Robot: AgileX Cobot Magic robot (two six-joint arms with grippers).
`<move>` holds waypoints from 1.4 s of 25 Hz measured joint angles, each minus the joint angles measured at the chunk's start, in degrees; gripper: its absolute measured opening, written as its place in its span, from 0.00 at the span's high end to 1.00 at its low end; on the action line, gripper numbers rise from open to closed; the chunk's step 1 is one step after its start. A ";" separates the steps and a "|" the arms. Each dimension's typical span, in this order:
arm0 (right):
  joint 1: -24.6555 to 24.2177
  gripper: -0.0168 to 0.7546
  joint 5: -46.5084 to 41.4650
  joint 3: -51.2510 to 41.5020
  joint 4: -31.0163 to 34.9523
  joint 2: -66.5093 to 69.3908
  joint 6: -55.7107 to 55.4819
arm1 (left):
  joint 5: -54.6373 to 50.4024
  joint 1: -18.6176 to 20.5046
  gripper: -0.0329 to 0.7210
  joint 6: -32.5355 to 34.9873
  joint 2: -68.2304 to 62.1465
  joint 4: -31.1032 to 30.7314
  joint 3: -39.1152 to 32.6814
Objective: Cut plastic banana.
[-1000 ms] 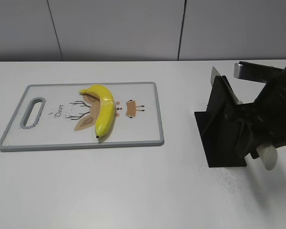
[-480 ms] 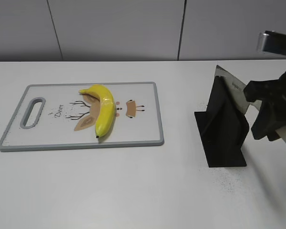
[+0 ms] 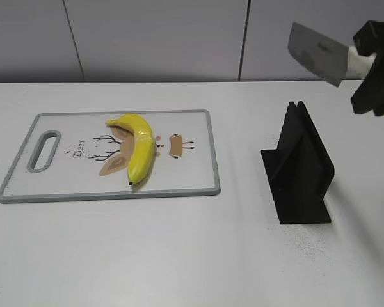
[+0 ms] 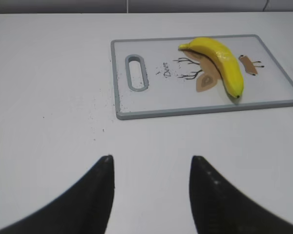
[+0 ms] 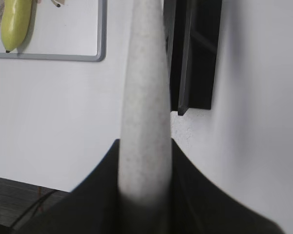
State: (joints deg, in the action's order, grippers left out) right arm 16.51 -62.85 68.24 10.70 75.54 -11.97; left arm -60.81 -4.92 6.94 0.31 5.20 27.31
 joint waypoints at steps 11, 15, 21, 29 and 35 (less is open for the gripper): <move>0.00 0.76 -6.45 16.13 -0.35 12.06 26.35 | 9.91 0.00 0.31 16.92 -21.70 9.59 8.72; 0.00 0.76 -7.01 23.17 0.93 18.67 37.98 | 13.54 0.00 0.31 29.24 -33.64 18.60 13.45; 0.00 0.76 -7.08 31.77 3.29 26.12 53.63 | 12.87 0.06 0.28 44.06 -52.20 23.77 23.96; 3.03 0.76 -7.10 38.03 5.03 34.27 73.34 | 3.67 -0.60 0.27 64.62 -74.23 25.73 42.78; 3.80 0.76 -7.14 40.18 6.29 39.97 80.24 | 0.54 -3.73 0.27 72.28 -86.59 25.84 54.81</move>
State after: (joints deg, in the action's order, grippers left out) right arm 20.31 -69.99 108.42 16.99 115.51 68.27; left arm -60.27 -8.65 79.22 -86.28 31.04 82.12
